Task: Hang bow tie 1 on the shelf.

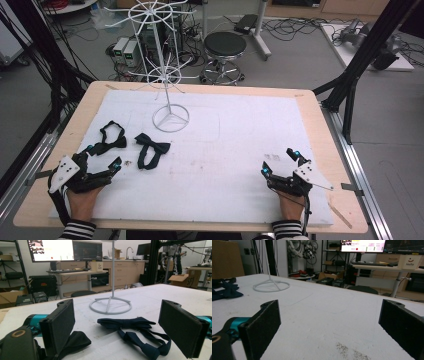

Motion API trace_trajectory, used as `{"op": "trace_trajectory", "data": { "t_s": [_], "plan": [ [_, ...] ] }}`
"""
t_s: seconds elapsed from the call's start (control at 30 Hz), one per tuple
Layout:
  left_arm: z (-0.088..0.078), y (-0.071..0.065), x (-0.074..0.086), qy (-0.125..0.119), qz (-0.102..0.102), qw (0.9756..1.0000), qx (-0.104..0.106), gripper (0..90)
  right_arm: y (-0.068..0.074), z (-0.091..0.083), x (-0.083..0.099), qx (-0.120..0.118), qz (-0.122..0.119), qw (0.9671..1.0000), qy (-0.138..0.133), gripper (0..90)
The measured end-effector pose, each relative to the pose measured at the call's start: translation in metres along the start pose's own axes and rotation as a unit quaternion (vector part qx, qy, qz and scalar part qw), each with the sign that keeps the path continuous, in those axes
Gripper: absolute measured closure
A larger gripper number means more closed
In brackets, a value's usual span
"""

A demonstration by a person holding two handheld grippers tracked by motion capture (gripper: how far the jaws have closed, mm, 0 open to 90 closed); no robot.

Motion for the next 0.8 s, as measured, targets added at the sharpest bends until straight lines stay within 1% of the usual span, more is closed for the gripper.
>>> {"op": "trace_trajectory", "data": {
  "t_s": [0.17,0.47,0.53,0.57,0.63,0.7,0.8],
  "plan": [
    [-0.0004,-0.0001,-0.0007,-0.004,-0.001,1.0,0.0,14.1,-0.0004,-0.0001,0.0001,0.002,0.002,1.0,0.001,3.3],
    [-0.0002,0.0002,-0.0005,-0.002,-0.004,1.0,0.0,14.0,-0.0002,-0.0001,-0.0001,0.002,0.0,1.0,0.0,3.3],
    [0.0007,0.0011,0.0004,0.005,-0.007,1.0,0.001,13.9,-0.0004,-0.0003,-0.0001,0.002,0.005,1.0,0.0,3.3],
    [0.0013,0.0013,0.0002,0.004,-0.011,0.9999,0.0,13.6,-0.0011,-0.0001,-0.0005,0.002,0.002,1.0,-0.002,3.3],
    [0.0011,0.0016,0.0003,0.005,-0.014,0.9999,0.001,13.6,-0.0004,-0.0006,-0.0003,0.002,0.004,1.0,-0.002,3.3],
    [0.0009,0.0024,-0.0014,0.004,-0.027,0.9996,0.005,13.1,-0.0005,-0.0004,-0.0006,0.003,0.004,1.0,-0.004,3.3],
    [0.0015,0.0024,-0.0037,0.004,-0.028,0.9996,0.007,13.0,-0.0004,-0.0009,-0.0003,0.001,0.007,1.0,-0.002,3.3]
  ]
}}
Point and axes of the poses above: each handheld gripper's, and its own axes: z roughly forward along the jaws, x roughly out of its underside, y roughly to its left, the point moved 10 cm from there along z, roughly forward along the jaws, and after that the axes turned 6 degrees about -y, right-handed, at the moved point
